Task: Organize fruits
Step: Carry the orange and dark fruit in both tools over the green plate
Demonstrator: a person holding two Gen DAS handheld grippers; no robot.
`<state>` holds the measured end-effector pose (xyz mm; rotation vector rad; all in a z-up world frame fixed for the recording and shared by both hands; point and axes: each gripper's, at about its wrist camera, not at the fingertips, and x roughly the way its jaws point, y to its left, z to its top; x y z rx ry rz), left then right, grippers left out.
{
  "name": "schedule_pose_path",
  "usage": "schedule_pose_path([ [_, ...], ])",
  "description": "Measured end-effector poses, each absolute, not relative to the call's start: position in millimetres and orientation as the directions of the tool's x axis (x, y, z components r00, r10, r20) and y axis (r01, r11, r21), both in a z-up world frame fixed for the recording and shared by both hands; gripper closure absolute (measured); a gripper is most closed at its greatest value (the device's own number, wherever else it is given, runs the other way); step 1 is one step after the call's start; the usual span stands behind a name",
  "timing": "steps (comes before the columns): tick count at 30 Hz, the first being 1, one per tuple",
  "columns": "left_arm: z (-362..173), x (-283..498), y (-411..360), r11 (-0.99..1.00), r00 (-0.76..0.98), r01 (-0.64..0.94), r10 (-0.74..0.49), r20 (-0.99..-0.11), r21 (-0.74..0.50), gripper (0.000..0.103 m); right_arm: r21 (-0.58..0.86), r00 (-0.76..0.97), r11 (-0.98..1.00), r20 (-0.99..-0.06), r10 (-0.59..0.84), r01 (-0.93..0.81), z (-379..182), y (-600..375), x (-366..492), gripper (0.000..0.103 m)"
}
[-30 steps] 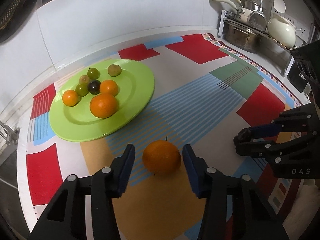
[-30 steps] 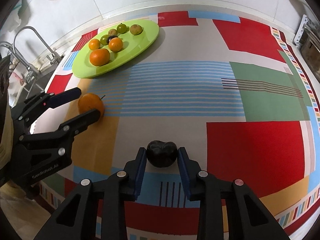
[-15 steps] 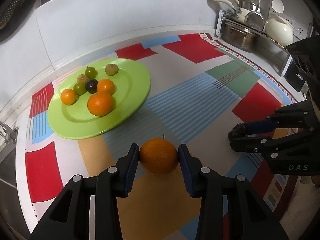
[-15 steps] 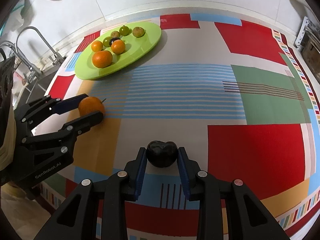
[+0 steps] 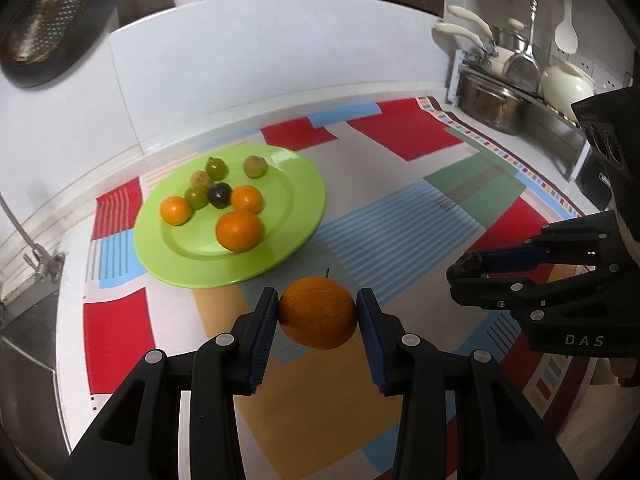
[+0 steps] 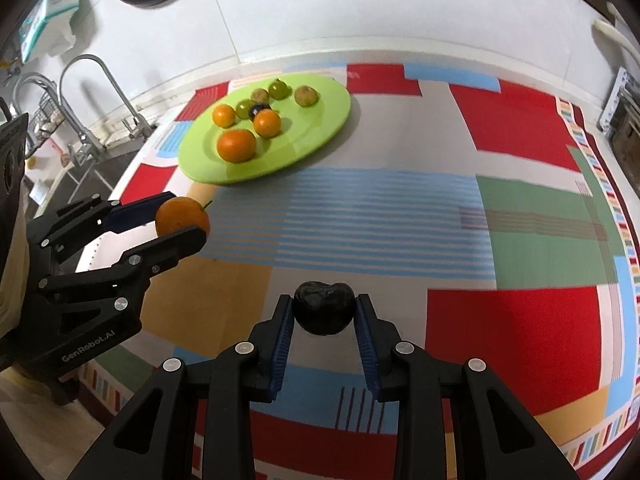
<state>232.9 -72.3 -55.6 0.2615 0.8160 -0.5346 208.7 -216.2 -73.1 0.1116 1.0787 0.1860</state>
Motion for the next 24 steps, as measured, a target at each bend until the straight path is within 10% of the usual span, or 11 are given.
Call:
schedule_pose_path([
  [24,-11,242,-40,0.916,0.705,0.4,-0.285,-0.65,0.032,0.063,0.182,0.625,0.953,-0.722,0.297,-0.243,-19,-188,242,0.071],
])
